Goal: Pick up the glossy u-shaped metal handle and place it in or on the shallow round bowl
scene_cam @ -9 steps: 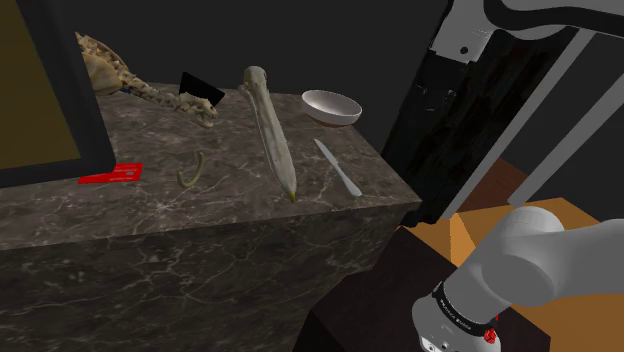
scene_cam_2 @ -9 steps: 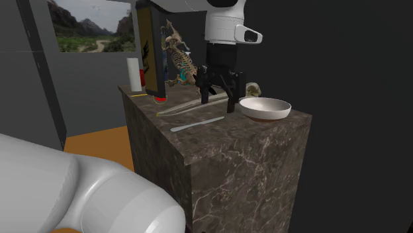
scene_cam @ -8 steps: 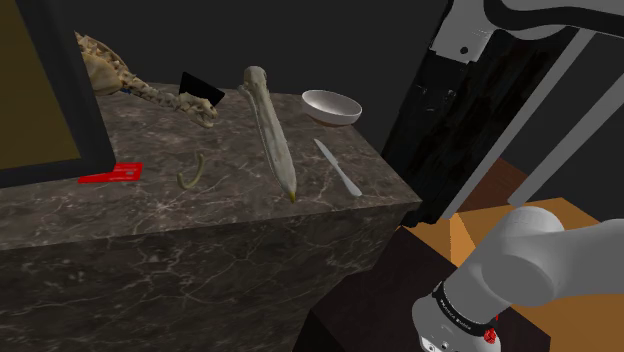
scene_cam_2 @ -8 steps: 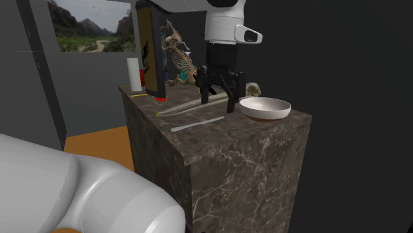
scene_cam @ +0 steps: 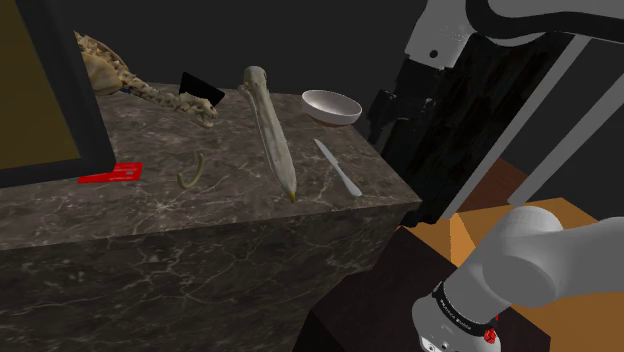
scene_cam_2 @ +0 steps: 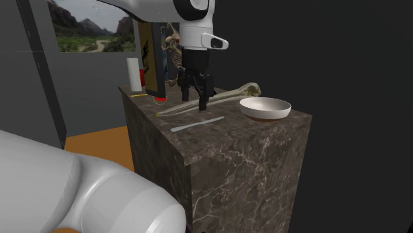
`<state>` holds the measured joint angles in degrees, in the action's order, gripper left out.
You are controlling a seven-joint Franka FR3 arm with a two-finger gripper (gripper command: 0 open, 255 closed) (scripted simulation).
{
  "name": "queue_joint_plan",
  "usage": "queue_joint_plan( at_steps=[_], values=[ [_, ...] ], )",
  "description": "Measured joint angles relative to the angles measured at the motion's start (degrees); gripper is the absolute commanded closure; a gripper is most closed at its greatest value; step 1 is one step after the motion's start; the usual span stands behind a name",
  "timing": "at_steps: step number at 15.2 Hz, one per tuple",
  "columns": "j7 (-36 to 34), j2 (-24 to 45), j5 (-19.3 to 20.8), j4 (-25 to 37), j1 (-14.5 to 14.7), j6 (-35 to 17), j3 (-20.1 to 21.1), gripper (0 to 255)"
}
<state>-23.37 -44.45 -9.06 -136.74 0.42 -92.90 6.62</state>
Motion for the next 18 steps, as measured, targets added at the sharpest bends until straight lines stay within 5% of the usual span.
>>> queue_joint_plan(
  at_steps=[10,18],
  values=[
    [-21.4,9.6,-7.4,4.8,-0.1,-9.2,14.3,0],
    [-39.5,23.9,-5.8,14.7,-3.1,-17.1,26.2,0]
  ],
)
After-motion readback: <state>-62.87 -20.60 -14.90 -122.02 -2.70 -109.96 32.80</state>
